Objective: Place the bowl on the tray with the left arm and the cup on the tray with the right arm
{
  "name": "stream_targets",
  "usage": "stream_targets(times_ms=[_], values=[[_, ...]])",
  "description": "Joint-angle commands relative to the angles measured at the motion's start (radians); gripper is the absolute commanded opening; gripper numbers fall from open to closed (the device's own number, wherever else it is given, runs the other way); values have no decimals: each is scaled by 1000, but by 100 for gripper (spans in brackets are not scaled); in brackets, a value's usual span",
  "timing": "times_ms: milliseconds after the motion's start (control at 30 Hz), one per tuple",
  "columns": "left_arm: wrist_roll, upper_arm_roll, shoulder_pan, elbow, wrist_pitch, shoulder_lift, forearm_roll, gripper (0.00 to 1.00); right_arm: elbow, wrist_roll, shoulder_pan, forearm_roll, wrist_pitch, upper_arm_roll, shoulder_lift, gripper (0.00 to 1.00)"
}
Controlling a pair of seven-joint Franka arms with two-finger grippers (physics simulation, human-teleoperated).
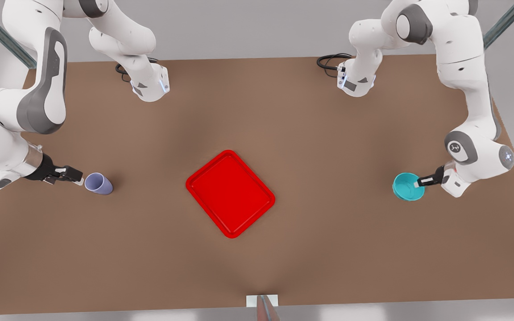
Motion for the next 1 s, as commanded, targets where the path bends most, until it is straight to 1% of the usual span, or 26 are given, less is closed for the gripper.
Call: stream_targets(times_ms=[0, 33, 67, 100, 133, 200, 267, 367, 500, 533, 567, 633, 700, 800, 967], values=[[-7, 0, -20, 5, -2, 3, -87, 21, 0, 0, 0, 0, 0, 0, 0, 100], [-35, -2, -41, 17, -2, 6, -87, 21, 0, 0, 0, -1, 0, 0, 0, 100], [-43, -29, -41, 77, -39, 29, -86, 21, 0, 0, 0, 0, 0, 0, 0, 100], [-50, -32, -41, 139, -94, 58, -86, 21, 0, 0, 0, 0, 0, 0, 0, 100], [-73, -71, -43, 193, -128, 80, -86, 21, 0, 0, 0, 0, 0, 0, 0, 100], [-136, -160, -44, 226, -126, 94, -81, 21, 0, 0, 0, -1, 0, 0, 0, 100], [-159, -161, -104, 239, -126, 103, -81, 21, 0, -1, 0, -1, 0, 0, 0, 100], [-256, -161, -251, 246, -102, 112, -81, 21, -1, 0, 0, 0, -2, 0, 0, 100], [-561, -161, -385, 405, -99, 215, -83, 21, -3, -1, 0, 0, 0, 0, 0, 100], [-618, -161, -408, 408, -99, 221, -90, 21, -1, -1, 0, -1, -2, 0, 0, 100], [-734, -164, -412, 419, -99, 229, -95, 21, -3, -1, 0, -1, 0, -2, 0, 100], [-819, -221, -415, 443, -97, 246, -98, 21, -1, 0, 0, 0, 0, 0, 0, 100], [-868, -224, -451, 463, -97, 266, -129, 21, -1, 0, 0, 0, 0, 0, 0, 100], [-1033, -244, -500, 565, -94, 325, -133, 21, -1, 0, 0, 0, 0, 0, 0, 100], [-1173, -270, -555, 580, 2, 352, -135, 21, -1, 0, 0, 0, 0, 0, 0, 100]])
